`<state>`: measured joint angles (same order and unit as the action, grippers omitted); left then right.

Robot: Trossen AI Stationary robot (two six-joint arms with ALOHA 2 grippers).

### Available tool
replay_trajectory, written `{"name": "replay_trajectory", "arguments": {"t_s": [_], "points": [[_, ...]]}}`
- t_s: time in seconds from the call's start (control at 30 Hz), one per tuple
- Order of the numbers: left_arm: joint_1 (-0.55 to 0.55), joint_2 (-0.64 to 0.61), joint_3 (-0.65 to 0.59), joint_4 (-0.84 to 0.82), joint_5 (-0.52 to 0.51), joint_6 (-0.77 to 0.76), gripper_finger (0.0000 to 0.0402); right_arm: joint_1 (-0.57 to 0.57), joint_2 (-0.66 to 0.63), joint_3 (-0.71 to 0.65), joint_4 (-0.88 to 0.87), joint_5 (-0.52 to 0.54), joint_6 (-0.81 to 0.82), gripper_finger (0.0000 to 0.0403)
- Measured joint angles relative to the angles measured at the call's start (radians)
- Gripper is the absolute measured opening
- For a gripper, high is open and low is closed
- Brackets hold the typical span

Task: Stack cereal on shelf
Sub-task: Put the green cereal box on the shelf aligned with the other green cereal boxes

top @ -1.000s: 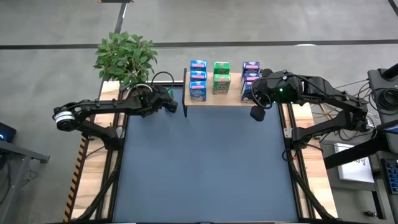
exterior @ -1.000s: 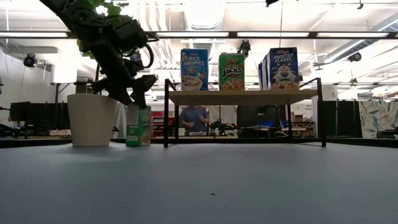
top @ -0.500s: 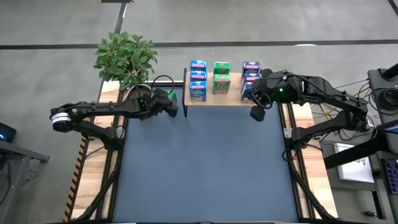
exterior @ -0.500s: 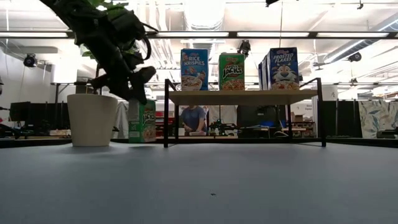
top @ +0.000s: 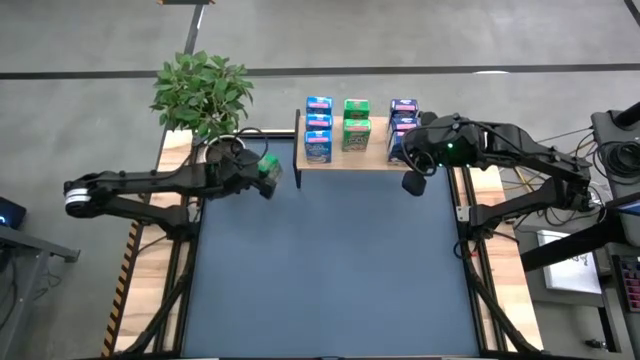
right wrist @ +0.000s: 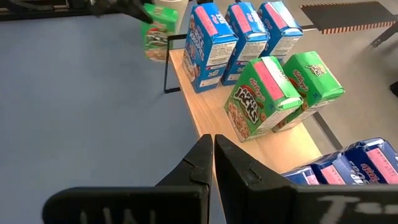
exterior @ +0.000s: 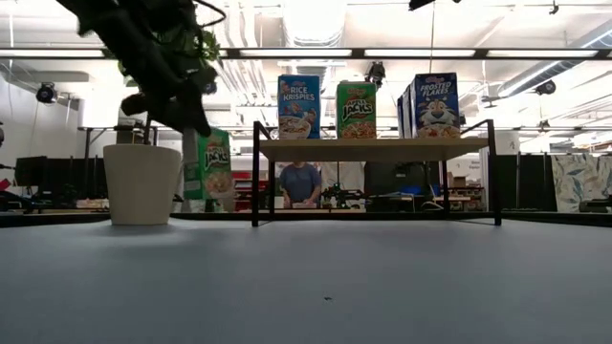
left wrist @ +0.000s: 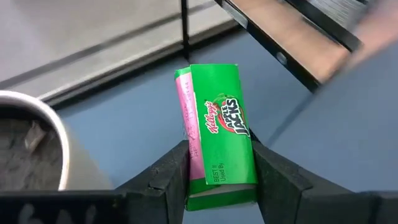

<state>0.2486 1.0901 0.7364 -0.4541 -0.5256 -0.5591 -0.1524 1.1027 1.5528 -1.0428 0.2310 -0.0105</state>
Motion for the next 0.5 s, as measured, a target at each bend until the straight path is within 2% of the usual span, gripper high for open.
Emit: {"name": "replay_trajectory", "arguments": {"t_s": [0.3,0.43,0.5], "points": [[-0.167,-0.107,0.000,-0.059,0.201,0.031,0.0137,0.000,0.000,-0.009,0.000,-0.003,-0.013,0.0009],[-0.275,-0.115,0.000,-0.056,0.207,0.054,0.0137,0.002,0.000,-0.009,0.001,-0.014,-0.031,0.0009],[-0.324,-0.110,0.000,-0.038,0.208,0.056,0.0137,0.011,0.000,-0.015,0.001,-0.064,-0.063,0.0009]]}}
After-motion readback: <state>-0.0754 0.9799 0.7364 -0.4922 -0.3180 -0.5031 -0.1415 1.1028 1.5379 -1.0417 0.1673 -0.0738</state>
